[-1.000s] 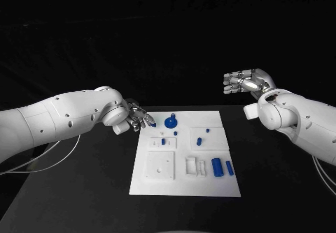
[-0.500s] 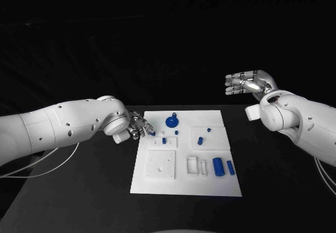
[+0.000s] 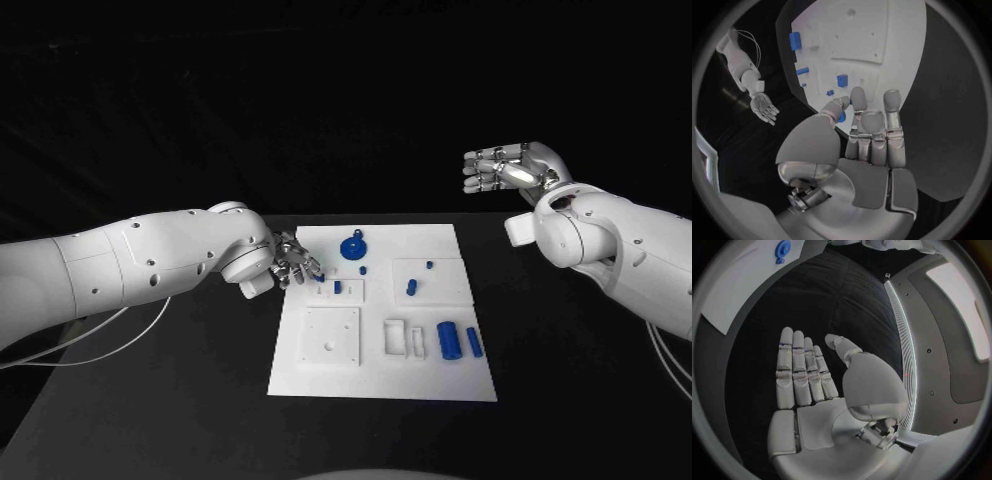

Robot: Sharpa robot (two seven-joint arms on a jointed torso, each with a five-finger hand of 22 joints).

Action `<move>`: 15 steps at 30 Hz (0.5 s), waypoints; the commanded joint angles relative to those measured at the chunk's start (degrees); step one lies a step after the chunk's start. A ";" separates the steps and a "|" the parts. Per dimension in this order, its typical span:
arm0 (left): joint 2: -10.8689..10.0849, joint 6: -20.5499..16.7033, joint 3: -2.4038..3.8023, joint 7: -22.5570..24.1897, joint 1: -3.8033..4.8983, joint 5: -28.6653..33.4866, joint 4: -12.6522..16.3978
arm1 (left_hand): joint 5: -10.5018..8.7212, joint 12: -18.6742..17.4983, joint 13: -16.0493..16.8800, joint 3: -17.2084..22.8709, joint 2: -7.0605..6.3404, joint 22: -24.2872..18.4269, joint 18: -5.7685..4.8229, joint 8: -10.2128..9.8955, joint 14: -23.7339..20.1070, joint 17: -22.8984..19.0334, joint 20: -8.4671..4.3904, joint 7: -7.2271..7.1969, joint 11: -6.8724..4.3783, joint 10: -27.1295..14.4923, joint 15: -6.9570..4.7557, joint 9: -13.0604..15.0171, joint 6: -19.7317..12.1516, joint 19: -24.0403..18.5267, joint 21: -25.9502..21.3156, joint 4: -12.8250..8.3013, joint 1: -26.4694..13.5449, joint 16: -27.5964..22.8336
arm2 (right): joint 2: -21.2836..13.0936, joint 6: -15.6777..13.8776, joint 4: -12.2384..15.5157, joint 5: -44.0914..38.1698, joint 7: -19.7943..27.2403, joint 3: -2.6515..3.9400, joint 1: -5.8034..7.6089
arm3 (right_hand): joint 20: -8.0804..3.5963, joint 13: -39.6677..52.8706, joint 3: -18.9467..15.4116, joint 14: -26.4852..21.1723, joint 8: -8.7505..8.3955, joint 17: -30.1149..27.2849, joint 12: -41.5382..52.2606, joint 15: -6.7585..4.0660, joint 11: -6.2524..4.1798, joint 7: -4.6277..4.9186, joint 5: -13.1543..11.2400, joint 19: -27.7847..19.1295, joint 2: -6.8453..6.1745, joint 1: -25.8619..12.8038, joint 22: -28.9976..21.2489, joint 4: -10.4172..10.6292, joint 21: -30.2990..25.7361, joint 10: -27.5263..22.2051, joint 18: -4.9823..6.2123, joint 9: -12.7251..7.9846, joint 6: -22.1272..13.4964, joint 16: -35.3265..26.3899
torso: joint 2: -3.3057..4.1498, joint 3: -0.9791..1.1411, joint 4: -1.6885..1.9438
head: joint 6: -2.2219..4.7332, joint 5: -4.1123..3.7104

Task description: Assemble the parts on the task board

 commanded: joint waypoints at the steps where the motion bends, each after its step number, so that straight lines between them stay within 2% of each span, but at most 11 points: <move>1: 0.17 1.18 0.00 -0.22 -0.24 -1.12 0.33 | -0.30 0.21 -0.07 4.64 0.42 1.02 0.55 0.19 -0.09 -0.07 -0.04 -3.02 -0.53 2.74 -0.21 0.04 4.18 -0.34 0.25 -4.31 0.36 0.15 | 0.04 0.89 0.08 0.05 0.62 0.02 -0.03 | 0.02 -0.07 0.26 -0.21 0.13 -0.05 -0.27 0.09 -0.10 0.14 0.29 0.11 -0.25 -0.21 -0.08 0.02 0.27 -0.40 1.12 0.00 -0.35 -0.24 | -0.04 0.00 0.00 | -0.07 -0.02; 4: 0.23 1.68 0.00 -0.43 -0.41 -1.22 0.48 | 0.15 0.14 -0.10 4.63 0.30 1.03 0.56 0.23 -0.06 -0.15 -0.04 -3.02 -0.54 2.75 -0.21 0.02 4.23 -0.37 0.28 -4.48 0.38 0.12 | 0.02 0.89 0.08 0.05 0.61 0.02 -0.04 | 0.02 -0.07 0.26 -0.21 0.13 -0.05 -0.27 0.09 -0.10 0.14 0.29 0.11 -0.25 -0.21 -0.08 0.02 0.27 -0.40 1.12 0.00 -0.35 -0.24 | -0.07 -0.05 0.08 | -0.26 -0.13; 8: 0.11 2.08 0.00 -0.75 -0.52 -1.30 0.68 | 0.33 0.27 0.00 4.62 0.27 1.03 0.55 0.25 -0.06 -0.20 -0.02 -3.05 -0.45 2.75 -0.14 0.03 4.38 -0.38 0.32 -4.53 0.30 0.10 | 0.00 0.85 0.09 0.05 0.62 0.02 -0.05 | 0.02 -0.07 0.26 -0.21 0.13 -0.05 -0.27 0.09 -0.10 0.14 0.29 0.11 -0.25 -0.21 -0.08 0.02 0.27 -0.40 1.12 0.00 -0.35 -0.24 | -0.05 -0.03 -0.02 | -0.26 -0.08; 14: -0.12 2.50 0.00 -1.16 -0.56 -1.34 0.95 | 0.48 0.25 0.03 4.66 0.26 1.02 0.57 0.23 -0.05 -0.22 -0.02 -3.05 -0.46 2.75 -0.17 0.04 4.39 -0.40 0.33 -4.59 0.25 0.12 | -0.04 0.86 0.04 0.05 0.62 0.02 -0.08 | 0.06 -0.07 0.26 -0.28 0.13 -0.09 -0.32 0.12 -0.05 0.17 0.33 -0.02 -0.20 -0.26 -0.12 -0.03 0.33 -0.56 1.12 0.00 -0.37 -0.27 | -0.03 -0.04 0.03 | -0.26 -0.09; 15: -0.13 2.54 0.00 -1.20 -0.57 -1.37 1.00 | 0.48 0.25 0.03 4.66 0.26 1.02 0.57 0.23 -0.05 -0.22 -0.02 -3.05 -0.46 2.75 -0.17 0.04 4.39 -0.40 0.33 -4.59 0.25 0.12 | -0.04 0.87 0.05 0.05 0.62 0.02 -0.09 | 0.06 -0.07 0.26 -0.28 0.13 -0.09 -0.32 0.12 -0.05 0.17 0.33 -0.02 -0.20 -0.26 -0.12 -0.03 0.33 -0.56 1.12 0.00 -0.37 -0.27 | -0.01 -0.03 0.04 | -0.09 -0.09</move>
